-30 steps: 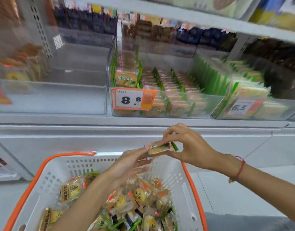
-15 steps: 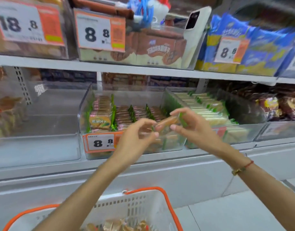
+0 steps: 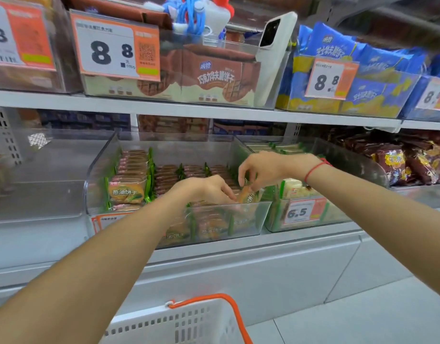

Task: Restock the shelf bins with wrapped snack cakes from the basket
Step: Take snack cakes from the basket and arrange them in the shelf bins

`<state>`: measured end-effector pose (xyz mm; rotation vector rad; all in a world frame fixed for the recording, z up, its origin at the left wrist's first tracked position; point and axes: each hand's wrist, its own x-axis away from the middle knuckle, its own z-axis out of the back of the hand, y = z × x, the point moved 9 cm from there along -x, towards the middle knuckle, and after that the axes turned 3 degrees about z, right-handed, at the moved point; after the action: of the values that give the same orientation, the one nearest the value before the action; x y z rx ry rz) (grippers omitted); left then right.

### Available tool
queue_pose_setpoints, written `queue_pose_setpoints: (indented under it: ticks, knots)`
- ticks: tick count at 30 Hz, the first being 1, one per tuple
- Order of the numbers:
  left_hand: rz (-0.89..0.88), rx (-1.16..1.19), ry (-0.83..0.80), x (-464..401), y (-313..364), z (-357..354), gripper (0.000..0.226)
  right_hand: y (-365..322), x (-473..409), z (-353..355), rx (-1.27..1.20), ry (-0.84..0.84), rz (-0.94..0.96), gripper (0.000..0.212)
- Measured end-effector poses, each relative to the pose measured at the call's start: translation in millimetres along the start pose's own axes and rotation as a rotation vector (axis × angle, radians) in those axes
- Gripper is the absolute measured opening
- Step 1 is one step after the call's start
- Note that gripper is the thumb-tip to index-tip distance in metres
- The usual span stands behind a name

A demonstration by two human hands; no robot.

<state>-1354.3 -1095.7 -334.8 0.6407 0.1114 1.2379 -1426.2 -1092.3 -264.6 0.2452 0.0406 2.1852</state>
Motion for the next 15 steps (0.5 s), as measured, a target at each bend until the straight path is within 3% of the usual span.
queue_pose_setpoints:
  ticks: [5,9,13,15]
  knots:
    - [-0.018,-0.170,-0.020,-4.9,3.7,7.2,0.027,-2.6,-24.1,-16.6,0.123,-0.178,-0.017,0.014]
    - [-0.059,-0.075,-0.009,-7.6,10.6,4.1,0.018,-3.4,-24.6,-40.0,0.203,-0.352,-0.021,0.021]
    - [-0.019,0.002,-0.014,-8.6,9.8,9.3,0.008,-2.1,-27.2,-37.7,0.111,-0.322,-0.015,0.023]
    - [0.042,-0.063,-0.050,-11.1,1.2,5.0,0.021,-2.5,-29.0,-38.7,0.070,-0.330,-0.026,0.022]
